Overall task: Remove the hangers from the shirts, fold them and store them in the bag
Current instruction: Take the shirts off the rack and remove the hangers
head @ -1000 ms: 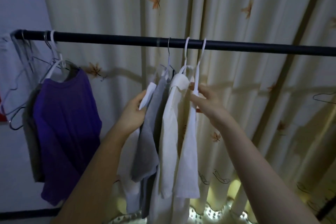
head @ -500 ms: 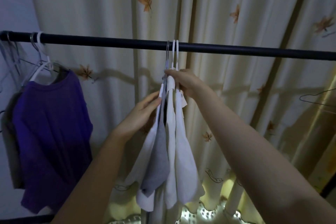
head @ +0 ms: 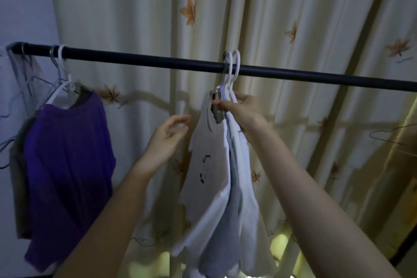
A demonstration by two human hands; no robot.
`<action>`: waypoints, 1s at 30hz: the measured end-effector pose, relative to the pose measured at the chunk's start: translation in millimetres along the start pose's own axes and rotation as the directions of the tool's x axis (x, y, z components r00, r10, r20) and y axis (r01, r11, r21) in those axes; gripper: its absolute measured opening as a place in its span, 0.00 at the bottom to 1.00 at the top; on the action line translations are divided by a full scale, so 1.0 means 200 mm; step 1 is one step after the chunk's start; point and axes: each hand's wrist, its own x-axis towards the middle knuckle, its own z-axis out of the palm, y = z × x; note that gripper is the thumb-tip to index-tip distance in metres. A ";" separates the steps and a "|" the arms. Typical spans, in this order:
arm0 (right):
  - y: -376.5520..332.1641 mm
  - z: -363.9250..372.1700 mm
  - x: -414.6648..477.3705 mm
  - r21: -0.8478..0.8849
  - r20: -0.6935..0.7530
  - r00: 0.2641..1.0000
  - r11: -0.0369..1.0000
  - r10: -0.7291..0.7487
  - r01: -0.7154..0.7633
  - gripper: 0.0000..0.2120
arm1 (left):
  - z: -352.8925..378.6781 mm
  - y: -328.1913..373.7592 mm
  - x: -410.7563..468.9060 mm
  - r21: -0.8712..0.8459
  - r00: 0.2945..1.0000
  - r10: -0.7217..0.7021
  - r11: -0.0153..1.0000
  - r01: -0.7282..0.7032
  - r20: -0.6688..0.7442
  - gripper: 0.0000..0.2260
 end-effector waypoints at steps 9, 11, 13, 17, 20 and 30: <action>0.14 -0.11 -0.52 0.156 0.122 0.992 0.987 0.021 -0.040 0.16 | 0.27 -0.07 0.08 0.325 0.941 0.314 0.883 -0.339 0.126 0.26; 0.16 -0.21 -0.62 0.214 0.160 0.986 0.974 0.043 -0.077 0.15 | 0.35 -0.05 0.06 0.305 0.907 0.405 0.854 -0.421 0.118 0.21; 0.16 -0.35 -0.72 0.229 0.163 0.985 0.970 0.045 -0.083 0.13 | 0.46 0.00 0.04 0.273 0.896 0.414 0.854 -0.443 0.161 0.20; 0.16 -0.76 -0.95 0.278 0.076 0.985 0.946 0.152 -0.167 0.13 | 0.84 0.10 -0.03 0.235 0.863 0.290 0.882 -0.409 0.414 0.08; 0.23 -1.08 -1.18 0.241 -0.052 0.970 0.945 0.238 -0.219 0.15 | 1.23 0.16 -0.17 0.206 0.800 0.297 0.866 -0.456 0.522 0.05; 0.63 -2.08 -2.18 0.010 -0.378 0.771 0.835 0.512 -0.550 0.23 | 2.57 0.13 -0.99 0.096 0.437 0.149 0.866 -0.491 0.887 0.03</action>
